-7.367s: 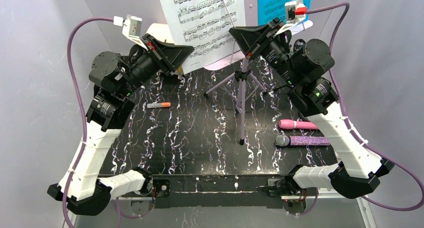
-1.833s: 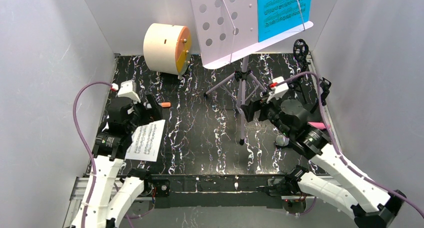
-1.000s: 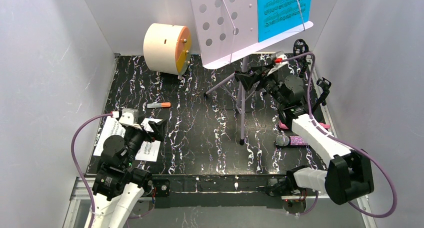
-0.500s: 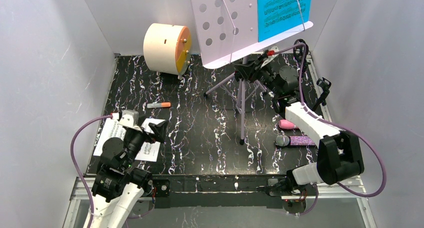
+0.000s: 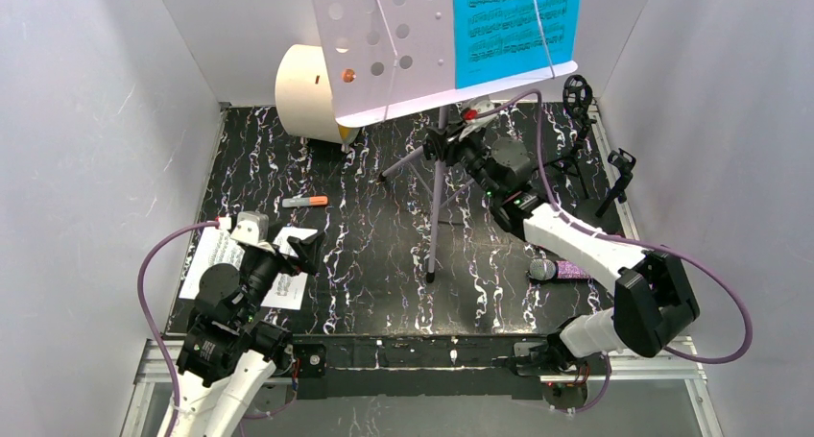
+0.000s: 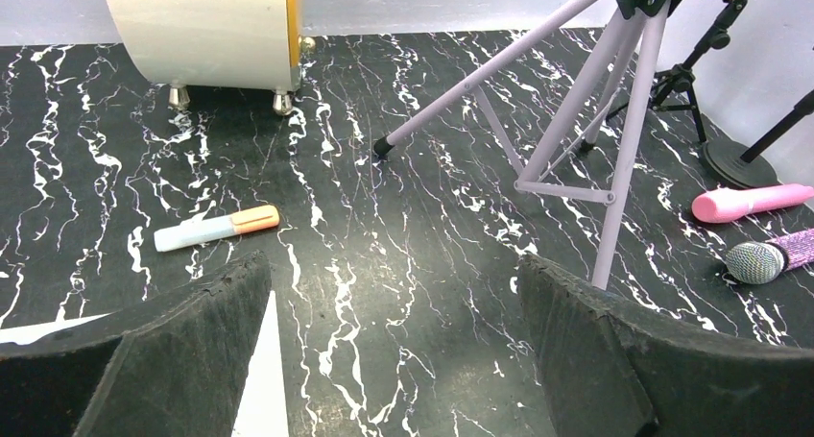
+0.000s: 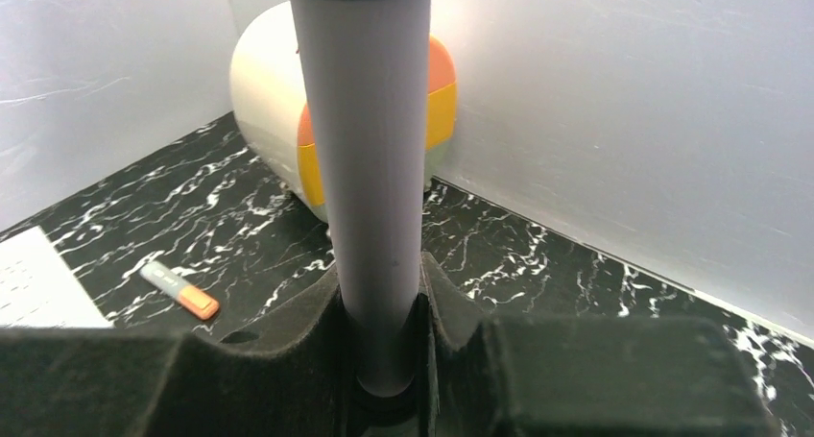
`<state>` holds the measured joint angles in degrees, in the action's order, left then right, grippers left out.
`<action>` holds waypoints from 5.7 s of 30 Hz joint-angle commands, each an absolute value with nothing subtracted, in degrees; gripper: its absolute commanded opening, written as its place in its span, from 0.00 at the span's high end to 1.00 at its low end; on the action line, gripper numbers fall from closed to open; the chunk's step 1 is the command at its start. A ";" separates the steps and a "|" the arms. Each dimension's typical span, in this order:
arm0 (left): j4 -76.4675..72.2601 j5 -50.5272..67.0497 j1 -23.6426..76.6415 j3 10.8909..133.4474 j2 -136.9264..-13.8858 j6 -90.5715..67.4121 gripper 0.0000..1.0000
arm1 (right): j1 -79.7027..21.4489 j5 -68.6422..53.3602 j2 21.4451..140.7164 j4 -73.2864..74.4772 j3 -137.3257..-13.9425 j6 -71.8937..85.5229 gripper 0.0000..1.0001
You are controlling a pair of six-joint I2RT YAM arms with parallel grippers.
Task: Pack up the instrument practice props
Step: Adjust the music stand at the center of the board, then pick up the sheet music from the music stand.
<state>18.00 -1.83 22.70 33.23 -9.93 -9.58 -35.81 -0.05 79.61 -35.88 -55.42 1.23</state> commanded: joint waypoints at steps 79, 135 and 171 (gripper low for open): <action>-15.71 -16.29 52.12 41.50 -76.43 -26.56 0.18 | -13.76 -49.52 85.26 -14.43 -57.47 -7.15 0.11; -38.95 -11.64 31.55 41.14 -89.29 -8.76 0.85 | -36.65 -13.54 76.64 -31.20 -39.25 14.51 0.99; -19.76 -11.19 31.55 43.28 -64.59 -22.44 0.19 | -36.56 -1.50 56.31 -7.70 -44.81 20.88 0.01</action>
